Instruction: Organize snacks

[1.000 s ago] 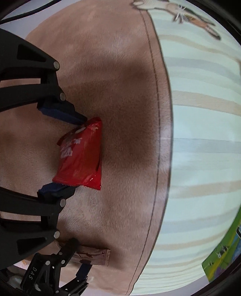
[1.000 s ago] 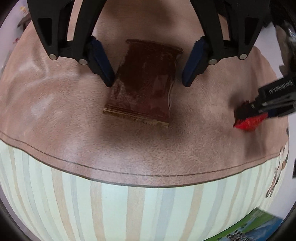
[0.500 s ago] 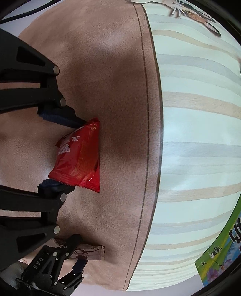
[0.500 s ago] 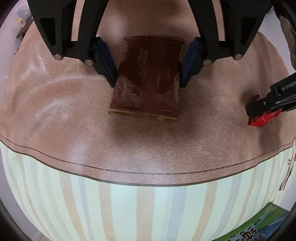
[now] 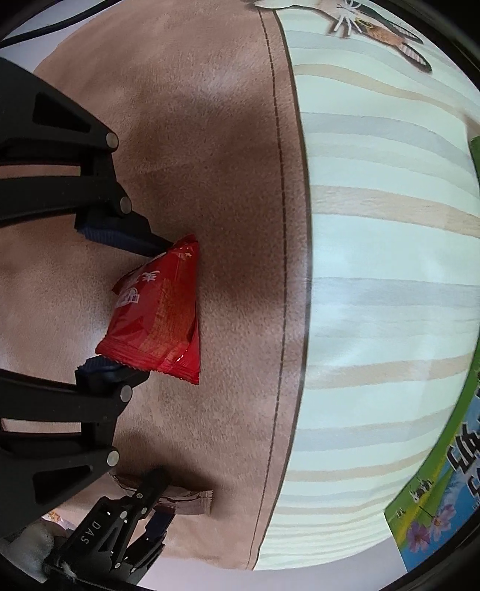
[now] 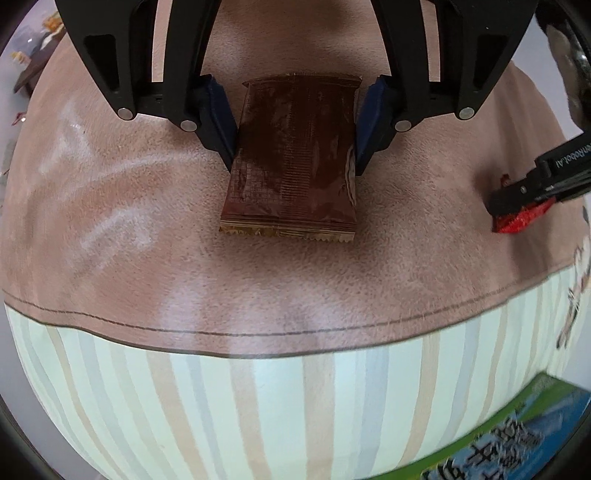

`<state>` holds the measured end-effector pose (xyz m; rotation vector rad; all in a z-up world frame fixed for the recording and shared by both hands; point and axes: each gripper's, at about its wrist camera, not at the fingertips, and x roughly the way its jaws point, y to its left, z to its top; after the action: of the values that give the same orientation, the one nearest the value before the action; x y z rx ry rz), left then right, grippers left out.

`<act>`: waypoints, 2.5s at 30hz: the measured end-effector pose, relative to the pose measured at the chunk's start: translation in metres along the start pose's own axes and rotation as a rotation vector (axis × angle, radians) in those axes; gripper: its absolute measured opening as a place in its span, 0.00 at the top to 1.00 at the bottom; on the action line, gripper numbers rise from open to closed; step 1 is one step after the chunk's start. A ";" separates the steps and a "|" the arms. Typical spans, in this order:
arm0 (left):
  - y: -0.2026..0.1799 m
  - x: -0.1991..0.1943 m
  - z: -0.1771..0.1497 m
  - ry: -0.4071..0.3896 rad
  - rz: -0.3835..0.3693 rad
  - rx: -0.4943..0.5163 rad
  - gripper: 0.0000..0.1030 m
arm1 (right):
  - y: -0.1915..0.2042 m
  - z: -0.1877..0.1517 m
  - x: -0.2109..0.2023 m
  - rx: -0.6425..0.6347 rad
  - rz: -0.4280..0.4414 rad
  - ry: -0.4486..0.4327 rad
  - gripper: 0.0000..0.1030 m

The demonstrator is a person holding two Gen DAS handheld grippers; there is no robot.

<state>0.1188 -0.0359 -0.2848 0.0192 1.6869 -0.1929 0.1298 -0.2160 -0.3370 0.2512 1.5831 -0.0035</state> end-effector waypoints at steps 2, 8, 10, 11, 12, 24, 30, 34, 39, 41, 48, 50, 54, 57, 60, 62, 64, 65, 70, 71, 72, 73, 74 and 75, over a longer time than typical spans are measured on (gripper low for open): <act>0.000 -0.007 0.001 -0.008 -0.016 0.002 0.57 | -0.003 0.002 -0.006 0.020 0.019 -0.008 0.42; -0.006 -0.049 0.010 -0.066 -0.061 0.031 0.57 | -0.006 0.010 -0.040 0.057 0.095 -0.059 0.42; -0.009 -0.067 0.014 -0.092 -0.081 0.042 0.57 | -0.006 0.014 -0.058 0.062 0.125 -0.085 0.42; -0.010 -0.076 0.017 -0.105 -0.092 0.044 0.57 | -0.006 0.017 -0.068 0.064 0.140 -0.103 0.42; -0.012 -0.086 0.020 -0.119 -0.104 0.049 0.57 | -0.005 0.021 -0.083 0.062 0.160 -0.130 0.42; -0.032 -0.238 0.108 -0.376 -0.188 0.159 0.57 | 0.021 0.123 -0.264 -0.065 0.263 -0.464 0.42; -0.034 -0.243 0.189 -0.408 -0.089 0.186 0.56 | 0.060 0.214 -0.268 -0.129 0.204 -0.488 0.41; -0.023 -0.227 0.240 -0.373 -0.069 0.159 0.56 | 0.072 0.263 -0.246 -0.144 0.159 -0.454 0.41; -0.010 -0.197 0.289 -0.345 -0.018 0.133 0.56 | 0.075 0.311 -0.199 -0.135 0.107 -0.380 0.41; -0.008 -0.184 0.302 -0.328 0.003 0.130 0.56 | 0.073 0.321 -0.185 -0.125 0.096 -0.357 0.41; -0.004 -0.149 0.327 -0.268 0.038 0.102 0.42 | 0.062 0.351 -0.138 -0.085 0.035 -0.277 0.07; -0.002 -0.145 0.326 -0.270 0.030 0.093 0.14 | 0.058 0.351 -0.137 -0.077 0.027 -0.278 0.07; -0.003 -0.145 0.316 -0.288 0.033 0.092 0.05 | 0.050 0.345 -0.143 -0.064 -0.005 -0.288 0.04; -0.004 -0.150 0.305 -0.305 0.029 0.088 0.03 | 0.044 0.337 -0.152 -0.051 -0.032 -0.305 0.04; -0.004 -0.162 0.291 -0.340 0.015 0.084 0.03 | 0.039 0.327 -0.161 -0.041 -0.035 -0.319 0.04; -0.006 -0.172 0.279 -0.375 0.027 0.085 0.03 | 0.035 0.319 -0.171 -0.037 -0.034 -0.325 0.04; -0.008 -0.184 0.264 -0.410 0.051 0.080 0.03 | 0.032 0.309 -0.181 -0.037 -0.019 -0.348 0.04; -0.008 -0.189 0.259 -0.422 0.056 0.080 0.03 | 0.032 0.302 -0.186 -0.042 -0.007 -0.358 0.04; -0.010 -0.218 0.217 -0.514 0.086 0.066 0.03 | 0.031 0.264 -0.219 -0.064 -0.004 -0.433 0.04; -0.011 -0.225 0.205 -0.535 0.107 0.061 0.03 | 0.032 0.253 -0.227 -0.069 -0.007 -0.457 0.04; -0.012 -0.231 0.194 -0.554 0.126 0.060 0.03 | 0.032 0.242 -0.237 -0.074 -0.011 -0.478 0.04; -0.014 -0.235 0.185 -0.568 0.138 0.060 0.03 | 0.033 0.233 -0.245 -0.078 -0.016 -0.498 0.04; -0.015 -0.242 0.173 -0.593 0.147 0.053 0.03 | 0.033 0.223 -0.253 -0.082 -0.019 -0.519 0.04; -0.014 -0.248 0.163 -0.613 0.146 0.046 0.03 | 0.033 0.209 -0.264 -0.084 -0.020 -0.542 0.04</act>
<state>0.3085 -0.0479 -0.0569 0.1072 1.0652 -0.1112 0.3427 -0.2583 -0.0778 0.1509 1.0432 -0.0189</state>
